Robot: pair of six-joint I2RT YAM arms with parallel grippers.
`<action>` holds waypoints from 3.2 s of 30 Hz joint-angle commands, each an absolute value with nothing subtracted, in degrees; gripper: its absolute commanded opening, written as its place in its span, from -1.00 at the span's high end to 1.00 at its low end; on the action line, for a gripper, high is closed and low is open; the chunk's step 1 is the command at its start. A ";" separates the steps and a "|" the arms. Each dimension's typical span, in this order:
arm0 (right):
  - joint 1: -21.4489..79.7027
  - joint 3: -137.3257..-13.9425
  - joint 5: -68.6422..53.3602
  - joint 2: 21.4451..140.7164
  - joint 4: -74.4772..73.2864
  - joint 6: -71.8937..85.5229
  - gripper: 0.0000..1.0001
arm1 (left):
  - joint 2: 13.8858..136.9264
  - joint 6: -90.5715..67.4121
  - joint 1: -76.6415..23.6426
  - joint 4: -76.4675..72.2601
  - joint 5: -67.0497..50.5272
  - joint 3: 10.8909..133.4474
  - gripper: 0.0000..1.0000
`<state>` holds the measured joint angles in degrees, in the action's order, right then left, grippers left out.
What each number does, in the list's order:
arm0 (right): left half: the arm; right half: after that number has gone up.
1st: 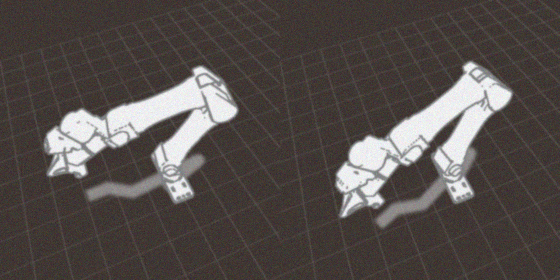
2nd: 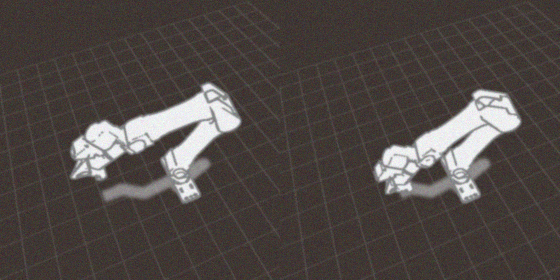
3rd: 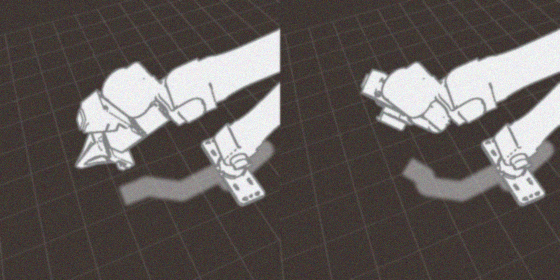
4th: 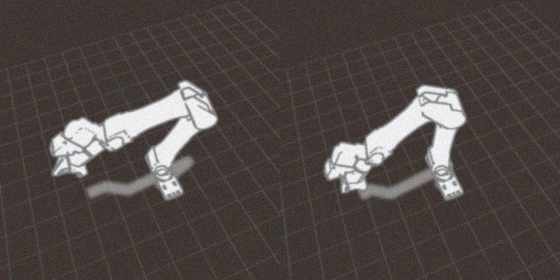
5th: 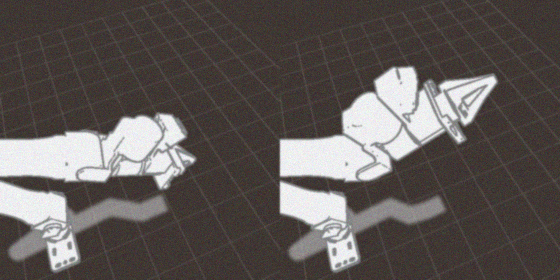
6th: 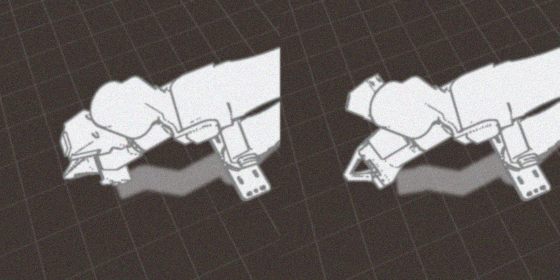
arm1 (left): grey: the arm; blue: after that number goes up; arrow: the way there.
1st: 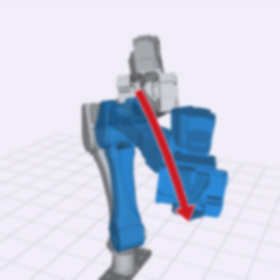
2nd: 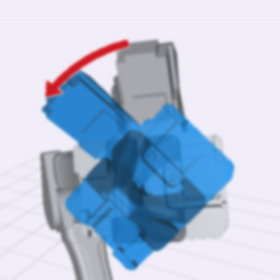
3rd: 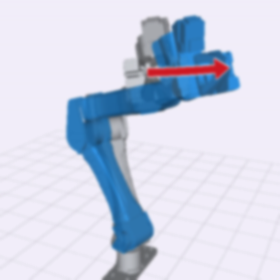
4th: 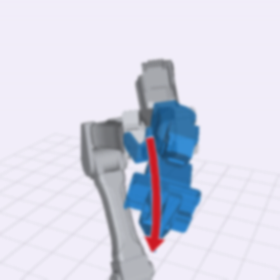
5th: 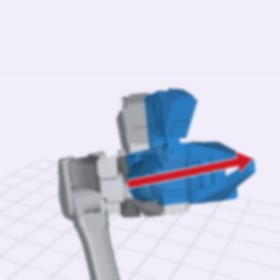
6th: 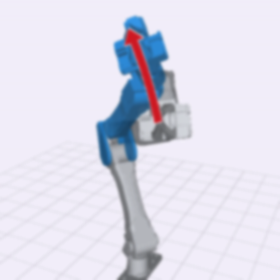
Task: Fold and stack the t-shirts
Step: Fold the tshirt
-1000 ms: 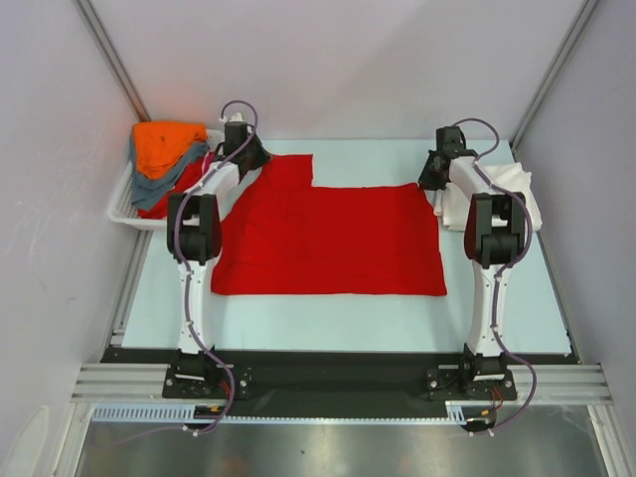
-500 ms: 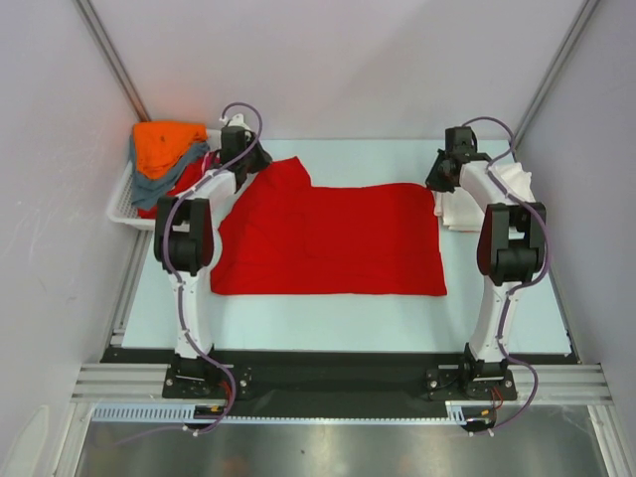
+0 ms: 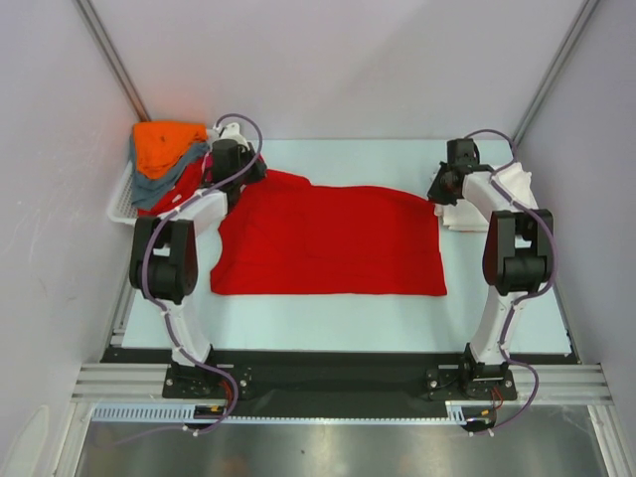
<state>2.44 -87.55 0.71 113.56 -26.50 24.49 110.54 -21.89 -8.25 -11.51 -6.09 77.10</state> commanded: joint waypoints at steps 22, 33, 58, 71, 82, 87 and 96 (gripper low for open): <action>0.88 -72.25 3.34 95.54 -21.53 26.63 1.00 | 79.47 -15.74 -12.92 -21.80 7.63 49.67 0.99; 0.44 -68.21 3.16 92.73 -20.04 27.07 1.00 | 74.88 -17.75 -15.73 -19.34 12.91 42.72 0.99; 0.44 -61.44 3.69 89.03 -16.88 29.53 1.00 | 65.48 -21.18 -17.40 -17.05 16.79 34.81 0.99; 0.44 -57.75 5.80 87.19 -15.91 30.59 1.00 | 63.99 -23.03 -18.28 -12.92 16.70 31.82 0.99; 0.97 -51.60 6.77 84.38 -12.31 34.01 1.00 | 62.22 -27.94 -18.54 -12.66 15.56 25.05 0.99; 1.41 -48.96 6.77 84.64 -11.43 35.77 0.94 | 63.81 -30.32 -18.54 -12.92 12.75 23.73 0.99; 2.54 -44.65 11.68 82.09 -8.61 39.46 0.53 | 58.80 -33.75 -18.55 -13.63 13.71 18.37 0.99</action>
